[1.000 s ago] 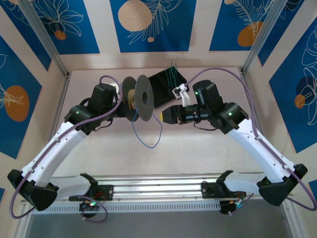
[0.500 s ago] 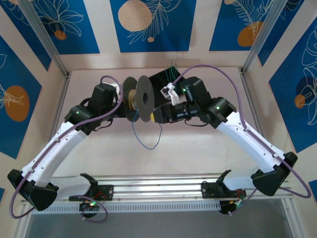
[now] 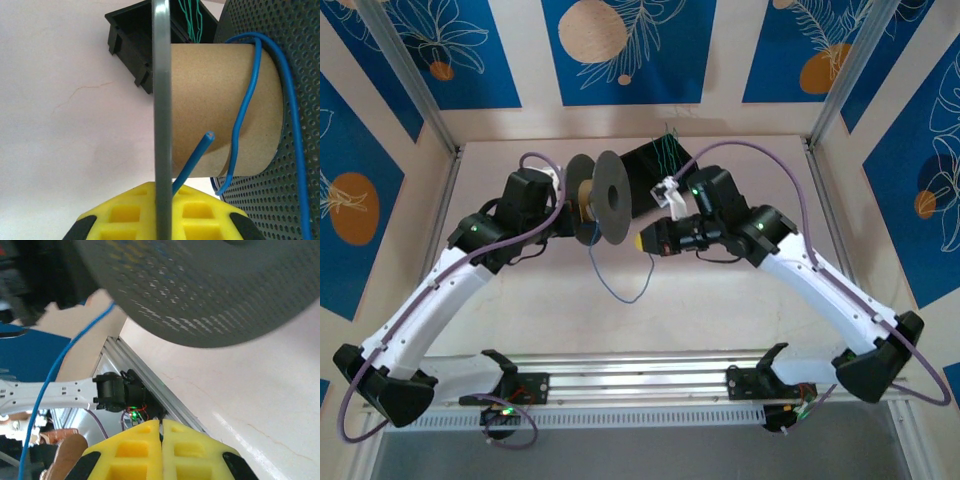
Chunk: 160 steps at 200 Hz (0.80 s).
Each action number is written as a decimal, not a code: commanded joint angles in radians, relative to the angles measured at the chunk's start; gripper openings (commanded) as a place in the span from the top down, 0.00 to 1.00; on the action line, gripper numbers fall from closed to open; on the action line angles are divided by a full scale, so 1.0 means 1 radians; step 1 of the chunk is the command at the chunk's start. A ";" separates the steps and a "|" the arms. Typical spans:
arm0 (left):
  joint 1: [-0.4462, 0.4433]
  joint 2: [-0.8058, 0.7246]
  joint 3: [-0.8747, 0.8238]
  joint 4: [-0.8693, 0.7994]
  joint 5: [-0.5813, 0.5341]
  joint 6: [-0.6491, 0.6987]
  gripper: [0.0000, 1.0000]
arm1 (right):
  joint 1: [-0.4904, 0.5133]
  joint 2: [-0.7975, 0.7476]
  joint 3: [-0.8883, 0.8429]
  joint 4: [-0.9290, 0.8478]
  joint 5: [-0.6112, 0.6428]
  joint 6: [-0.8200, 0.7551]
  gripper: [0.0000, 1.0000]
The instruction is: Wrap the cables
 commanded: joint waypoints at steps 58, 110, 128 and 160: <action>0.169 -0.020 0.192 0.176 0.415 -0.143 1.00 | -0.264 -0.148 -0.423 0.117 0.034 0.142 1.00; 0.248 -0.048 0.271 0.000 0.615 -0.033 1.00 | -0.490 -0.086 -0.451 0.150 0.034 0.110 1.00; 0.248 -0.053 0.282 -0.057 0.668 0.025 1.00 | -0.546 -0.039 -0.422 0.153 0.049 0.094 1.00; 0.249 -0.064 0.266 -0.142 0.728 0.116 1.00 | -0.636 0.059 -0.340 0.136 0.123 0.090 1.00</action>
